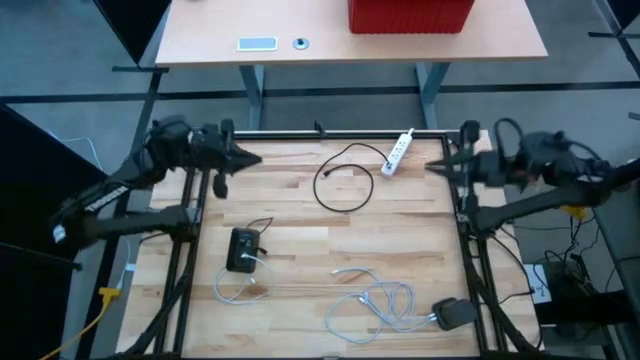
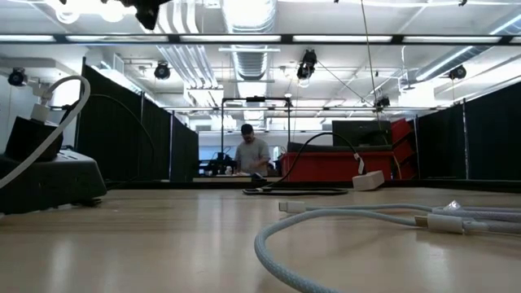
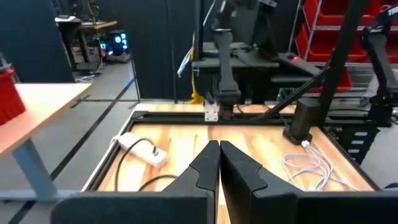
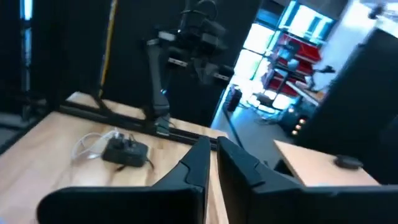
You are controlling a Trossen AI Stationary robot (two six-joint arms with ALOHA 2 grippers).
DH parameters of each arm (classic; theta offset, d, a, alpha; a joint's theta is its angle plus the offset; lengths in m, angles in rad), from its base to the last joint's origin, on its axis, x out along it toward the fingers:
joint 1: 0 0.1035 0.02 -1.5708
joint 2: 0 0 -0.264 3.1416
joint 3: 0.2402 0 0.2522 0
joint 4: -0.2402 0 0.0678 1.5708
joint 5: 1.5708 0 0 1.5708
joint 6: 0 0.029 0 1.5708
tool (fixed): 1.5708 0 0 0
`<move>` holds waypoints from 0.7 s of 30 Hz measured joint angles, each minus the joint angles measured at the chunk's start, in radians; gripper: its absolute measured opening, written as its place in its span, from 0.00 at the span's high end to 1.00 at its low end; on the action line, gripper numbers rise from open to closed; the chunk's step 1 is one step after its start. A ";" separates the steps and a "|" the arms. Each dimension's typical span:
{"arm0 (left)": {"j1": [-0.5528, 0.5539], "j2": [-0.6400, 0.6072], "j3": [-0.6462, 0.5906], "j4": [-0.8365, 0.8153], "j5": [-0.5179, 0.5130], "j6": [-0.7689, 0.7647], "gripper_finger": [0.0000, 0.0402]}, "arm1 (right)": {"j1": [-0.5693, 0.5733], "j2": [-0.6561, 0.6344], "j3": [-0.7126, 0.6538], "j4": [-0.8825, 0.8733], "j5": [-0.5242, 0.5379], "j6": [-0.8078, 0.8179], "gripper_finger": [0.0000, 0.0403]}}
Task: Insert USB
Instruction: Return to Home Position
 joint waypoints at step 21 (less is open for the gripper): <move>-0.062 -0.471 -0.701 0.491 -0.186 -0.256 1.00 | -0.119 -0.062 -0.638 0.595 -0.156 0.144 1.00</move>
